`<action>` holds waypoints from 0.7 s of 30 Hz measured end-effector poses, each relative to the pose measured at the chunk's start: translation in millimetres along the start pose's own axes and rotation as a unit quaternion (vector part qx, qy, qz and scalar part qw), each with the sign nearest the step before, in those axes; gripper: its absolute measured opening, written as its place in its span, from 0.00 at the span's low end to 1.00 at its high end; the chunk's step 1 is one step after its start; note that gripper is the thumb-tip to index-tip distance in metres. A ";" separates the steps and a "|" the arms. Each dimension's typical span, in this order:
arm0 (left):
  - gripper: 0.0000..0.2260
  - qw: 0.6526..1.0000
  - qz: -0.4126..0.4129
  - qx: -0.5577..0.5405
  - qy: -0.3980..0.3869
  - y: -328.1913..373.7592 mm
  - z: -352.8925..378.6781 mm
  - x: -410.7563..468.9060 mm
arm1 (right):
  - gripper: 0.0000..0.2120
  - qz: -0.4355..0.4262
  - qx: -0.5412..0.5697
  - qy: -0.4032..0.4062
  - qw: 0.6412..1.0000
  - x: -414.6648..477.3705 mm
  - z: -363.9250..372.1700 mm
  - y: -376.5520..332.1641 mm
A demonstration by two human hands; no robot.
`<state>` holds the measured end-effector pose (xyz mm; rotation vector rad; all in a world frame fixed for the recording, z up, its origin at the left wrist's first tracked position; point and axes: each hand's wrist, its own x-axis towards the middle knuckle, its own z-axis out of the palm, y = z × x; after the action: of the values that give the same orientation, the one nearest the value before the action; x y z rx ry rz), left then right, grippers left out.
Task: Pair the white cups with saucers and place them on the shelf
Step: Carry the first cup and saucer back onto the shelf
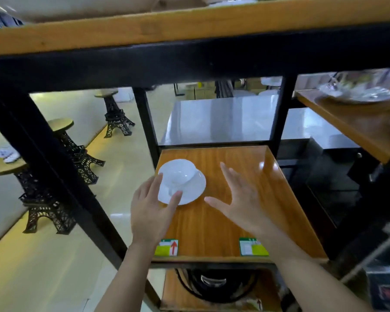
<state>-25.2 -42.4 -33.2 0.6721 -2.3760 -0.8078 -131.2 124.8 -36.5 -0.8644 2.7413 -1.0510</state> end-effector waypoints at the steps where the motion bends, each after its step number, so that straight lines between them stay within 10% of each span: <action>1: 0.37 1.000 0.009 0.007 0.006 6.4 -0.6 -11.4 | 0.42 -0.012 -0.009 -0.002 1.000 -13.2 -4.4 3.3; 21: 0.36 0.985 0.138 -0.031 -0.094 105.0 -7.8 -236.1 | 0.42 0.030 -0.104 0.074 0.991 -282.3 -93.3 44.0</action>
<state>123.2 169.3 -34.9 0.2395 -2.5259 -0.8495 59.3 357.1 -27.6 -0.7495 3.0236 -0.8618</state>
